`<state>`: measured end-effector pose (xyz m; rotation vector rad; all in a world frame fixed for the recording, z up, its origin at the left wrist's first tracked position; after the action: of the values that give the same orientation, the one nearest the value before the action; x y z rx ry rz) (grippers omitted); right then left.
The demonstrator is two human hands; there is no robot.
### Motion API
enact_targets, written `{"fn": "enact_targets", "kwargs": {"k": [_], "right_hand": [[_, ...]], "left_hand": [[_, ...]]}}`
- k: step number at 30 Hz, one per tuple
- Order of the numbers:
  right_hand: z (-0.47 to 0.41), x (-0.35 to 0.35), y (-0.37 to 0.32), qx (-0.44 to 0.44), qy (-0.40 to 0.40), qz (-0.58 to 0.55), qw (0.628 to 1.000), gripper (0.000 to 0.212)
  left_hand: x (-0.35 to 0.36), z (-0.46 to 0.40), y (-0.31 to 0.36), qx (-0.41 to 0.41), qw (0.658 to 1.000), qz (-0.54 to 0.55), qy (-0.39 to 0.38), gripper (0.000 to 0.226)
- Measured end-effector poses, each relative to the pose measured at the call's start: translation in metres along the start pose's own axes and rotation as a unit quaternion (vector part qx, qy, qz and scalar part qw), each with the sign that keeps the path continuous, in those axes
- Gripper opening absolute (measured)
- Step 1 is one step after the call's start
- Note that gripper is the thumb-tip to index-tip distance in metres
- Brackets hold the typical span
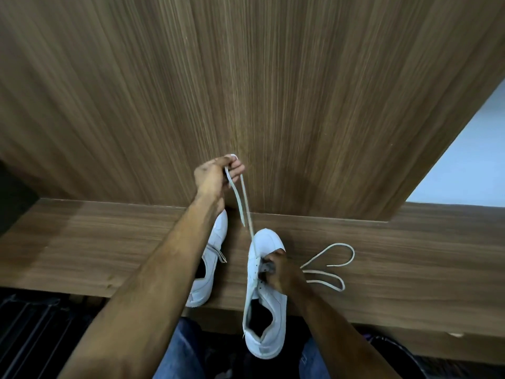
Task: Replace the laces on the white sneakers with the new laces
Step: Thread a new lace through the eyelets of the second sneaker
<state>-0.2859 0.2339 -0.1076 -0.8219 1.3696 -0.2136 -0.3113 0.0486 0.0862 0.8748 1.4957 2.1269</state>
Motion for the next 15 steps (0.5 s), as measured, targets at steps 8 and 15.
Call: {"fn": "enact_targets", "kwargs": {"k": [8,15], "right_hand": [[0.001,0.000,0.003,0.029,-0.007,-0.031,0.999,0.045],[-0.001,0.001,0.003,0.041,-0.019,-0.023,0.999,0.047]], "left_hand": [[-0.038,0.025,-0.134,0.253,0.731,-0.624,-0.111,0.042],[-0.037,0.052,-0.167,0.309,0.515,-0.781,-0.172,0.026]]}}
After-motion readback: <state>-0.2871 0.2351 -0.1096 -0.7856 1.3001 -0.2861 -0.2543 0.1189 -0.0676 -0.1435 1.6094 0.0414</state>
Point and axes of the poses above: each hand's wrist, its own z-axis away from the middle knuckle, its own x-axis out of the palm, y = z × x, the point moved 7 cm from there along -z, towards the middle knuckle, and after that the axes turned 13 degrees about y, right-handed, at the moved point
